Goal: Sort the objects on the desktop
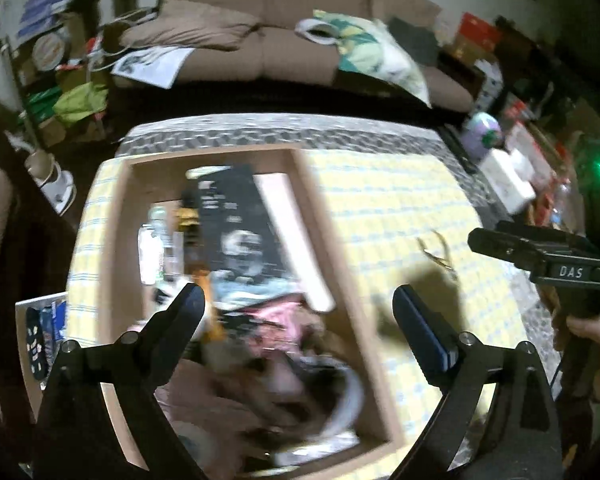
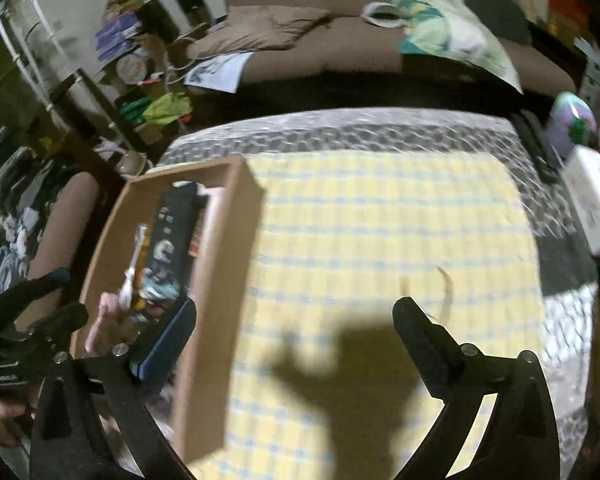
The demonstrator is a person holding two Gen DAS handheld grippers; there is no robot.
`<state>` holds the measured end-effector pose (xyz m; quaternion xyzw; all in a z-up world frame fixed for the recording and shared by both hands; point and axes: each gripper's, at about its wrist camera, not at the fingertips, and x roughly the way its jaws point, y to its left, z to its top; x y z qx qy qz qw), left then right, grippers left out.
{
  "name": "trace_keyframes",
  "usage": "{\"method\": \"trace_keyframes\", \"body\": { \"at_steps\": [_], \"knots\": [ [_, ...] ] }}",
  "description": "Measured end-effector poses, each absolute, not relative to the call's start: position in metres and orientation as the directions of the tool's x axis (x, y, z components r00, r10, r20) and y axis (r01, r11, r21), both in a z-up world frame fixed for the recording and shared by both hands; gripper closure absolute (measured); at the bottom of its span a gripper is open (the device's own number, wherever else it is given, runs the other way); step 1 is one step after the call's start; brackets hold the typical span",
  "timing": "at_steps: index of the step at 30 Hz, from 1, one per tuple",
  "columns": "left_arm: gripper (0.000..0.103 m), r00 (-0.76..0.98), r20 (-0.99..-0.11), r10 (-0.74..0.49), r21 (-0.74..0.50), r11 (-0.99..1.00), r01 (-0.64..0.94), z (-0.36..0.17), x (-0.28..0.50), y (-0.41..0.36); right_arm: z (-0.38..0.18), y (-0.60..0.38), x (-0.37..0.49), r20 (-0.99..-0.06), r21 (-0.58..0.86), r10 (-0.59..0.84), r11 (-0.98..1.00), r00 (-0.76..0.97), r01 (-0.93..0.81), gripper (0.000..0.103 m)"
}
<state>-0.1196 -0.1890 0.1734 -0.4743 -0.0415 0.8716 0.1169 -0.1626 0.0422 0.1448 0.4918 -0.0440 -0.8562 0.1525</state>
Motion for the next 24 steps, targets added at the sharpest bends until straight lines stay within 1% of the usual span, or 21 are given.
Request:
{"method": "trace_keyframes", "body": {
  "at_steps": [5,7,11,17,24],
  "knots": [
    [0.008,-0.491,-0.819,0.296,-0.225,-0.954,-0.201,0.174,-0.117,-0.127,0.142,0.095,-0.143,-0.829,0.202,-0.271,-0.961,-0.490,0.189,0.002],
    [0.006,-0.479,-0.822,0.309,-0.236,-0.949,-0.207,0.171,-0.119,-0.108,0.135,0.112,-0.137,-0.830,0.194,-0.260,-0.964,-0.493,0.181,0.002],
    [0.006,-0.451,-0.829,0.330,-0.260,-0.942,-0.212,0.155,-0.131,-0.065,0.113,0.141,-0.128,-0.825,0.170,-0.239,-0.969,-0.512,0.179,0.002],
    [0.006,-0.434,-0.846,0.311,-0.266,-0.950,-0.163,0.116,-0.165,-0.022,0.072,0.160,-0.127,-0.801,0.084,-0.203,-0.970,-0.563,0.230,0.002],
    [0.006,-0.394,-0.874,0.286,-0.258,-0.958,-0.122,0.066,-0.199,0.008,0.027,0.168,-0.150,-0.796,0.137,-0.257,-0.959,-0.548,0.249,0.003]
  ]
}}
